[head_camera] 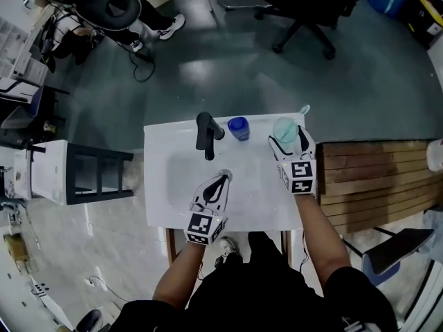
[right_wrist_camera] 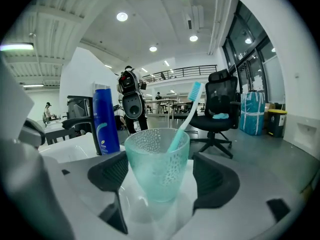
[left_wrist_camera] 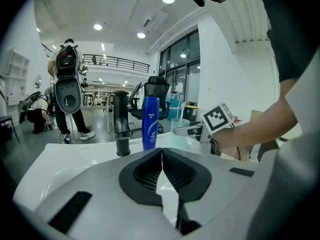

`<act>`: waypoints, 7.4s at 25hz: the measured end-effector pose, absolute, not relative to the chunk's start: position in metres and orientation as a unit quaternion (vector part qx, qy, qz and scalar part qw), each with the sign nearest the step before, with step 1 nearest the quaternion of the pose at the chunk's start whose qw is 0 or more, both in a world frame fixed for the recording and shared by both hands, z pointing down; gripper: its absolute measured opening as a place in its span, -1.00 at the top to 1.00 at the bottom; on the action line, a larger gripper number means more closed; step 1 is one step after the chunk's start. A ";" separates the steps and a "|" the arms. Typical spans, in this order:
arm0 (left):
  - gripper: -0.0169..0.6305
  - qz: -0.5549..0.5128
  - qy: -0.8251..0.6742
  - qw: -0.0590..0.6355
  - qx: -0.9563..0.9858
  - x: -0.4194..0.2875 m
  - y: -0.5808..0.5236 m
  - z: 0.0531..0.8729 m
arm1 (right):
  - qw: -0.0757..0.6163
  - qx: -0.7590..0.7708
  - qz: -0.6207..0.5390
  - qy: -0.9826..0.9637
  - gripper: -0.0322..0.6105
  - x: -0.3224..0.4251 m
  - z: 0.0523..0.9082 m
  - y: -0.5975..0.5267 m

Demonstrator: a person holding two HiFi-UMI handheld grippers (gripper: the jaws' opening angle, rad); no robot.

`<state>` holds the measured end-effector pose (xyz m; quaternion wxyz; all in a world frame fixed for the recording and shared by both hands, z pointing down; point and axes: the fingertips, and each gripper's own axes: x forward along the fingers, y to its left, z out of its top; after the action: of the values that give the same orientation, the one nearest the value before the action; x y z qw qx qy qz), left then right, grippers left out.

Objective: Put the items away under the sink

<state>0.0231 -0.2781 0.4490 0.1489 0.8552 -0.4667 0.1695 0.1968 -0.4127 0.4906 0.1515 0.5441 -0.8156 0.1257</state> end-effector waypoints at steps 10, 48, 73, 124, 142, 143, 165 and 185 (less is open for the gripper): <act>0.88 0.178 -0.473 0.151 0.850 0.023 -0.274 0.456 | 0.148 0.551 0.114 -0.814 -0.29 0.191 0.487 -0.427; 0.88 0.118 -0.461 0.123 0.871 -0.049 -0.161 0.405 | 0.118 0.594 0.062 -0.793 -0.29 0.156 0.391 -0.251; 0.88 0.075 -0.459 0.112 0.878 -0.086 -0.030 0.371 | 0.122 0.556 0.034 -0.822 -0.29 0.098 0.364 -0.067; 0.88 0.108 -0.543 0.121 0.824 -0.096 0.006 0.512 | 0.077 0.511 0.087 -0.852 -0.29 0.058 0.531 0.001; 0.88 0.073 -0.555 0.096 0.823 -0.103 -0.044 0.757 | 0.051 0.529 0.056 -0.845 -0.29 0.048 0.735 -0.052; 0.88 0.072 -0.554 0.091 0.825 -0.102 -0.050 0.767 | 0.051 0.530 0.052 -0.845 -0.29 0.047 0.744 -0.058; 0.88 0.038 -0.545 0.004 0.838 -0.091 -0.128 0.798 | 0.077 0.550 0.041 -0.831 -0.29 0.047 0.801 -0.167; 0.88 -0.012 -0.541 -0.002 0.841 -0.096 -0.121 0.788 | 0.091 0.560 0.046 -0.822 -0.29 0.047 0.814 -0.202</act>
<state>-0.0955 -0.1210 0.7882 -0.0018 0.8410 -0.5408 -0.0122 0.0467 -0.2015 0.8145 0.0911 0.5600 -0.8222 0.0464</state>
